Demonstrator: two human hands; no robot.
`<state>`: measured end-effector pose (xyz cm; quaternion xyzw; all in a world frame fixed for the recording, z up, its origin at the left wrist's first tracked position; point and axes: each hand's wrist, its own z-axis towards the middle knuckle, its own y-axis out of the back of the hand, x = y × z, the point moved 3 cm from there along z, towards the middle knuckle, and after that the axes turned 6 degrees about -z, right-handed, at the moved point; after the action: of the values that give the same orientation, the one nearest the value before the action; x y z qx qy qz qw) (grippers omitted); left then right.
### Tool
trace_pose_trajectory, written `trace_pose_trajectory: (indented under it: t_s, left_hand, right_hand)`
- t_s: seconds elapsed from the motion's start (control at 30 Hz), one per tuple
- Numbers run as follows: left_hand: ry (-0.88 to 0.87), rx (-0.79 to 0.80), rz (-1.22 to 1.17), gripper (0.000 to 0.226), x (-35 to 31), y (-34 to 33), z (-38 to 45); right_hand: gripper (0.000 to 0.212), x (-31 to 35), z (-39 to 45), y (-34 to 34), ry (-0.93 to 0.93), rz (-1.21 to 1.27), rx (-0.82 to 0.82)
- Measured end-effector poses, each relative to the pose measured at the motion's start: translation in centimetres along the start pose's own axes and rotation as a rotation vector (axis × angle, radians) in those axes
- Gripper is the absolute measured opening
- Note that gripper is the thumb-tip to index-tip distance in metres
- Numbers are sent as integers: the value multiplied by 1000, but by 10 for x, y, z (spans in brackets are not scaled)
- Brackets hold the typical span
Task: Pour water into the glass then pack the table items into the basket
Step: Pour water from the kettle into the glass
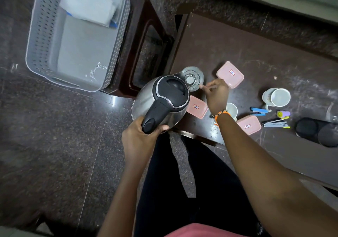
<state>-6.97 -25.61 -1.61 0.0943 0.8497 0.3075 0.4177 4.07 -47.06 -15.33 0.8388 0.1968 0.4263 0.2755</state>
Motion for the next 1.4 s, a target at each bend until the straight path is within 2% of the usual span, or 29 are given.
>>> trace_pose_trajectory:
  t_s: [0.17, 0.33, 0.57, 1.0, 1.4]
  left_hand:
    - [-30, 0, 39, 43, -6, -3, 2]
    - [-34, 13, 74, 48, -8, -6, 3]
    - [-34, 32, 107, 45, -9, -8, 6]
    - [-36, 54, 203, 56, -20, -13, 19]
    - [-33, 74, 249, 48, -25, -21, 26]
  right_hand:
    - [27, 2, 1, -4, 36, -83, 30]
    - [15, 4, 1, -7, -27, -34, 68]
    - [25, 6, -1, -11, -43, -8, 154]
    - [27, 3, 4, -9, -39, -46, 176]
    - [31, 2, 6, -11, -70, -76, 161]
